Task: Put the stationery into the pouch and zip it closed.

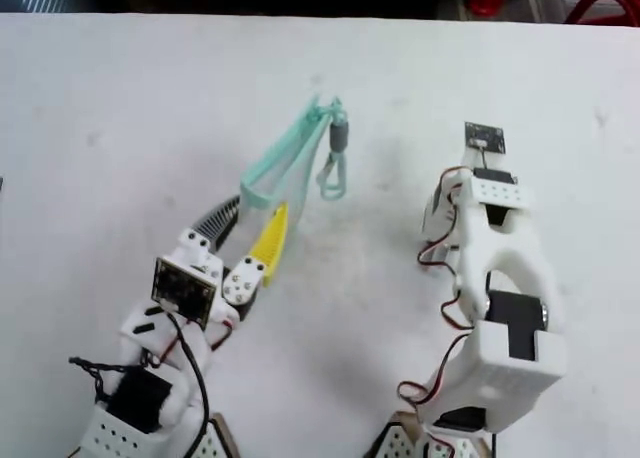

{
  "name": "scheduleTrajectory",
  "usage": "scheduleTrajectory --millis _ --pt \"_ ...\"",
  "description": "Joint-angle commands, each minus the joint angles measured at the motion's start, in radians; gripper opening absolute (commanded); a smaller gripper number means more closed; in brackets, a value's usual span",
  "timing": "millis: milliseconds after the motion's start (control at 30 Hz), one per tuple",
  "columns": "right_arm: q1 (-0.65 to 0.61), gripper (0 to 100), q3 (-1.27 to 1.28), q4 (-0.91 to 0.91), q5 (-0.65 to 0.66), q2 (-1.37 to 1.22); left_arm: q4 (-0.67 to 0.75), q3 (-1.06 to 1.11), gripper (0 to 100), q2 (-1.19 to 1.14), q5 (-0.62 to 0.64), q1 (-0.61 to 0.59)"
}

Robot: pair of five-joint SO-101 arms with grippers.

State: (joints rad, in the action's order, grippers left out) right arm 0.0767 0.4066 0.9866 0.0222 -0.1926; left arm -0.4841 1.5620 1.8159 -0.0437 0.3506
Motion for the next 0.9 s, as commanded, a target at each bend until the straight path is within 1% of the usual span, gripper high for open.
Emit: scheduleTrajectory --millis 0,300,600,767,867 --pt "-0.059 1.8 0.057 -0.073 0.068 0.104 -0.003 -0.020 15 -0.005 -0.006 0.015" --pt "-0.058 1.7 0.269 -0.217 0.083 0.308 -0.003 -0.020 15 -0.005 -0.006 0.015" --pt "-0.064 1.7 0.422 -0.222 0.080 0.555 -0.003 -0.021 15 -0.005 -0.008 0.012" --pt "-0.064 1.7 0.470 -0.225 0.083 0.619 -0.003 -0.020 15 -0.005 -0.008 0.015" --pt "-0.064 1.7 0.502 -0.271 0.084 0.622 -0.003 -0.020 15 -0.005 -0.008 0.015"
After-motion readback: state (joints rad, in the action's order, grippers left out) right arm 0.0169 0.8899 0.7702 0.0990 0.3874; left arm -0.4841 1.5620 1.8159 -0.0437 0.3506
